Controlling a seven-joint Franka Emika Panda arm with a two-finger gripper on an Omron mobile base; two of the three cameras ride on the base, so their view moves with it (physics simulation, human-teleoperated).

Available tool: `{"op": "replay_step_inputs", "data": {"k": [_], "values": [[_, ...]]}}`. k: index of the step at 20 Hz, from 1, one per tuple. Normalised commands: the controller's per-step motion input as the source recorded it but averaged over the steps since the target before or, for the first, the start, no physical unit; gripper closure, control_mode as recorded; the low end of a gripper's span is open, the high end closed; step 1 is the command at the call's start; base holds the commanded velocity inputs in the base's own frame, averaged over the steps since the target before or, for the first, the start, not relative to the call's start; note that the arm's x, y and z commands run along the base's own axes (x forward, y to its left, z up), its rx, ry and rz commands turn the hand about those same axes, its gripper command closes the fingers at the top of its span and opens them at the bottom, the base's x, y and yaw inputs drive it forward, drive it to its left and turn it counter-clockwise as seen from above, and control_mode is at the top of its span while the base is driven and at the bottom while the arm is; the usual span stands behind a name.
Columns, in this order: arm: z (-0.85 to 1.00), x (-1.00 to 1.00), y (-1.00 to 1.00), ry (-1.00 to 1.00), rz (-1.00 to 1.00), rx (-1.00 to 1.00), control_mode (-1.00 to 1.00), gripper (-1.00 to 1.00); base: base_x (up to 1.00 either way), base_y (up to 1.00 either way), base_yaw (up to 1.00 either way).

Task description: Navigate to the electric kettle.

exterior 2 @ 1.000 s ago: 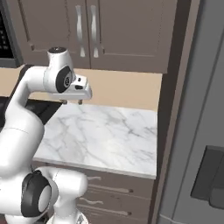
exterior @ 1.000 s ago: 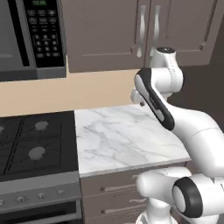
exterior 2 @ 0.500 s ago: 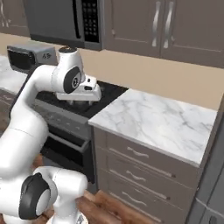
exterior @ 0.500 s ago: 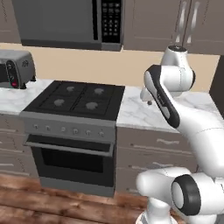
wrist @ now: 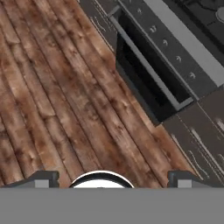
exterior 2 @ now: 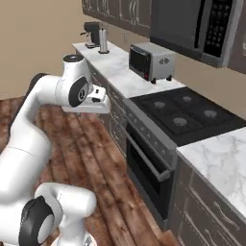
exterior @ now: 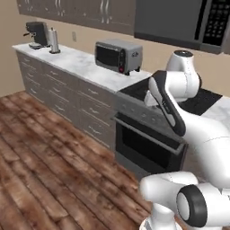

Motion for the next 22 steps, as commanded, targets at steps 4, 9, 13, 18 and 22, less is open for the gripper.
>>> {"op": "replay_step_inputs", "data": {"k": [4,9,13,18,22], "values": [[0.00,0.00,0.00,0.00,0.00,0.00,1.00,-1.00,0.03,0.00,0.73],[0.00,0.00,0.00,0.00,0.00,0.00,1.00,-1.00,0.46,0.05,0.38],[0.00,0.00,0.00,0.00,0.00,0.00,1.00,-1.00,0.79,0.06,0.29],[0.00,0.00,0.00,0.00,0.00,0.00,1.00,-1.00,0.81,0.00,0.09],[0.00,0.00,0.00,0.00,0.00,0.00,1.00,-1.00,0.87,0.03,0.03]]}}
